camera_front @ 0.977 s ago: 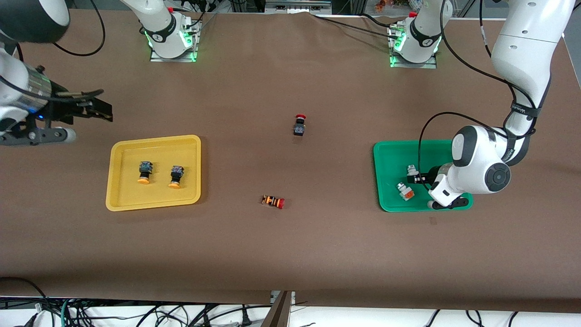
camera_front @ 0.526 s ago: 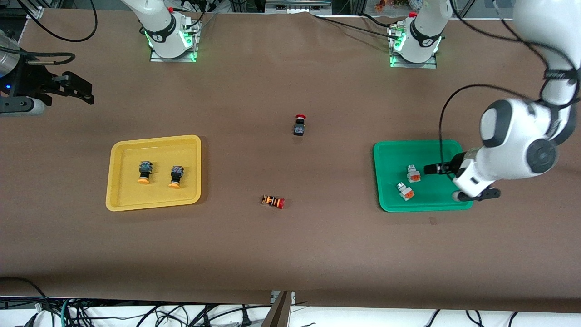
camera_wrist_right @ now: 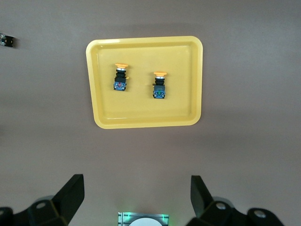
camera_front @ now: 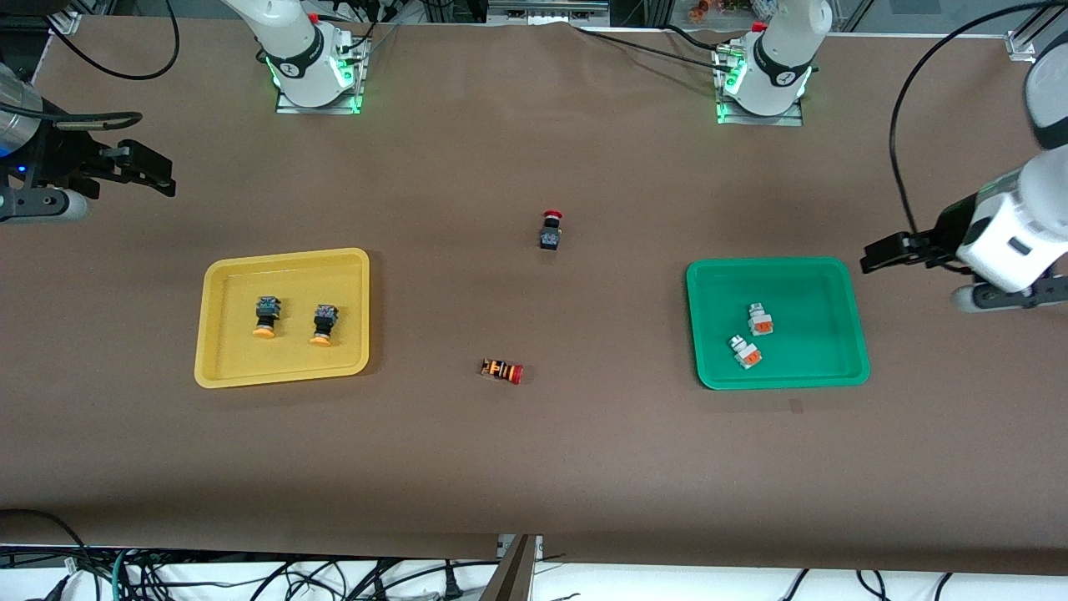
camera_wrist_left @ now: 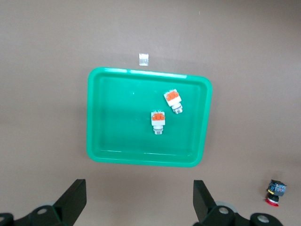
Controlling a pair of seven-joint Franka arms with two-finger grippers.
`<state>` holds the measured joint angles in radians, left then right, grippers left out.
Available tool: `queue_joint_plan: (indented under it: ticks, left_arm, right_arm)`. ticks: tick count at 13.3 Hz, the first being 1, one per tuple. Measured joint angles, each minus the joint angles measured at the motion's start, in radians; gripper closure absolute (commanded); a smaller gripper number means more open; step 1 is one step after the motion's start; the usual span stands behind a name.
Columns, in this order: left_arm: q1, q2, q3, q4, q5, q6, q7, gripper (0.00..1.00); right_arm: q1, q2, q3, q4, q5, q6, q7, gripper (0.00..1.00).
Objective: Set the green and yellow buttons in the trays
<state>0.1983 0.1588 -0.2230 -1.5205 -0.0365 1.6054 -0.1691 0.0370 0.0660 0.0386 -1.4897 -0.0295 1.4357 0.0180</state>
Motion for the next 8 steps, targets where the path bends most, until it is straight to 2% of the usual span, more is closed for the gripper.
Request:
queue_joint_plan:
  ticks: [2,4,6,8]
  left_arm:
    - [-0.063,-0.058,0.079,0.001,0.0,-0.025,0.011,0.0]
    - [-0.188,-0.119,0.197,-0.058,0.002,-0.02,0.079,0.0]
    - [-0.238,-0.17,0.247,-0.146,0.005,0.035,0.108,0.0]
    - [-0.254,-0.195,0.274,-0.188,0.006,0.047,0.115,0.0]
  right_arm:
    - [0.0,0.001,0.0,0.0,0.0,0.0,0.0,0.0]
    - [0.0,0.003,0.002,0.0,0.0,0.0,0.0,0.0]
    - [0.0,0.005,0.005,0.0,0.0,0.0,0.0,0.0]
    - [0.0,0.006,0.006,0.0,0.0,0.0,0.0,0.0]
